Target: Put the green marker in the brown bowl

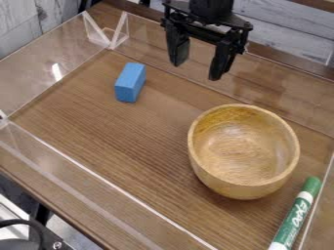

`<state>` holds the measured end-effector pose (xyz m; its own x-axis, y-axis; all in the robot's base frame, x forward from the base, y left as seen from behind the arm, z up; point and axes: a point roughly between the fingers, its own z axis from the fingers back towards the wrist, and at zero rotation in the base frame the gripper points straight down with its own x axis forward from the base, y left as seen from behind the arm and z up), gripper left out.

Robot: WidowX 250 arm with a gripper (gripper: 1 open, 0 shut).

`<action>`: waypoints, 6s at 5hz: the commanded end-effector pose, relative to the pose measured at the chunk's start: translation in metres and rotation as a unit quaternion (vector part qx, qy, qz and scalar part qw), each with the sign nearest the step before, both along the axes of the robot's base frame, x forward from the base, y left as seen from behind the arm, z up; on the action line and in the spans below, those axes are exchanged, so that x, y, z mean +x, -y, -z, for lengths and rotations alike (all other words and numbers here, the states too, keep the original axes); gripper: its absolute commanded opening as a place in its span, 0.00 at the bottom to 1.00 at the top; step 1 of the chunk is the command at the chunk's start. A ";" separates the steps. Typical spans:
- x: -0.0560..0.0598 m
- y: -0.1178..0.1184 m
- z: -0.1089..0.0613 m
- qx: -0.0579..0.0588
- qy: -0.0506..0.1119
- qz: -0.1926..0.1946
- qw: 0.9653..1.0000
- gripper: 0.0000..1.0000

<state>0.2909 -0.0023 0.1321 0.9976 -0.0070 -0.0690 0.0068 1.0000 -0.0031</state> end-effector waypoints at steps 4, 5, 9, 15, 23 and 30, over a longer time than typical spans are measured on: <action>-0.036 0.064 0.002 -0.016 0.001 0.015 1.000 1.00; -0.040 0.073 0.004 -0.019 0.002 0.018 1.000 1.00; -0.060 0.140 0.023 -0.035 0.047 0.047 0.997 1.00; -0.063 0.154 0.055 -0.038 0.072 0.059 0.995 1.00; -0.053 0.153 0.091 -0.039 0.100 0.073 0.992 1.00; -0.043 0.150 0.083 -0.024 0.106 0.078 0.991 0.00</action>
